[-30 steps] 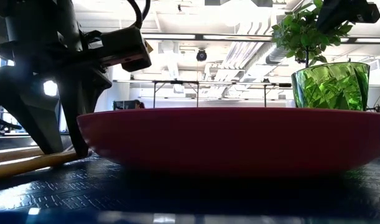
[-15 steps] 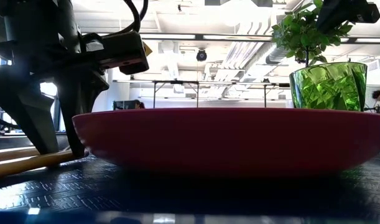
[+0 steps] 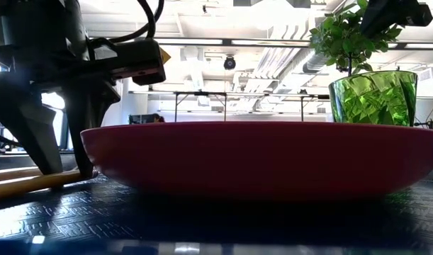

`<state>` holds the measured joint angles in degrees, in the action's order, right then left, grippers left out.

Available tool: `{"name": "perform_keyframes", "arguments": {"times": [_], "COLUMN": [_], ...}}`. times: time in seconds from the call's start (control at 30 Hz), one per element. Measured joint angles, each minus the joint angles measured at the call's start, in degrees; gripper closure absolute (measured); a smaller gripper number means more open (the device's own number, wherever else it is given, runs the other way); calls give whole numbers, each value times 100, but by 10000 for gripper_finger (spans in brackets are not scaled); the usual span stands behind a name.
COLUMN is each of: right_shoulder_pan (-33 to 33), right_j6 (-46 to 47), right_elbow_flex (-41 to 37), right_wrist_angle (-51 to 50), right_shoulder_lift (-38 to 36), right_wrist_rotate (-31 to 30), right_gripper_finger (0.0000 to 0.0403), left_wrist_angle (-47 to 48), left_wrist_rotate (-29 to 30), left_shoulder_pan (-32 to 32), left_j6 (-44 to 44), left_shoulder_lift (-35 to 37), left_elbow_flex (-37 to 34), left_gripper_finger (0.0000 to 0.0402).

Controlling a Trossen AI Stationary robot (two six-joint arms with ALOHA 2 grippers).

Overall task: Pick and place plate/cup/fork/spoon on tray
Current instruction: Put the yellow spoon on the blue tray to the left of the pink plate

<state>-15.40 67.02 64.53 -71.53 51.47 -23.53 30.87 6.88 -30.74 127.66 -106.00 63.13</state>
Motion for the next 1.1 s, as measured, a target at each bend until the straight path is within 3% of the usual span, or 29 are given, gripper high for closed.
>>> {"name": "perform_keyframes", "arguments": {"times": [1.1], "right_shoulder_pan": [1], "right_j6": [-142], "right_elbow_flex": [0], "right_wrist_angle": [2], "right_shoulder_lift": [-1], "right_wrist_rotate": [119], "right_gripper_finger": [324], "left_wrist_angle": [216], "left_wrist_rotate": [-62], "left_shoulder_pan": [-2], "left_j6": [429], "left_shoulder_lift": [75], "left_elbow_flex": [2], "left_gripper_finger": [312]}}
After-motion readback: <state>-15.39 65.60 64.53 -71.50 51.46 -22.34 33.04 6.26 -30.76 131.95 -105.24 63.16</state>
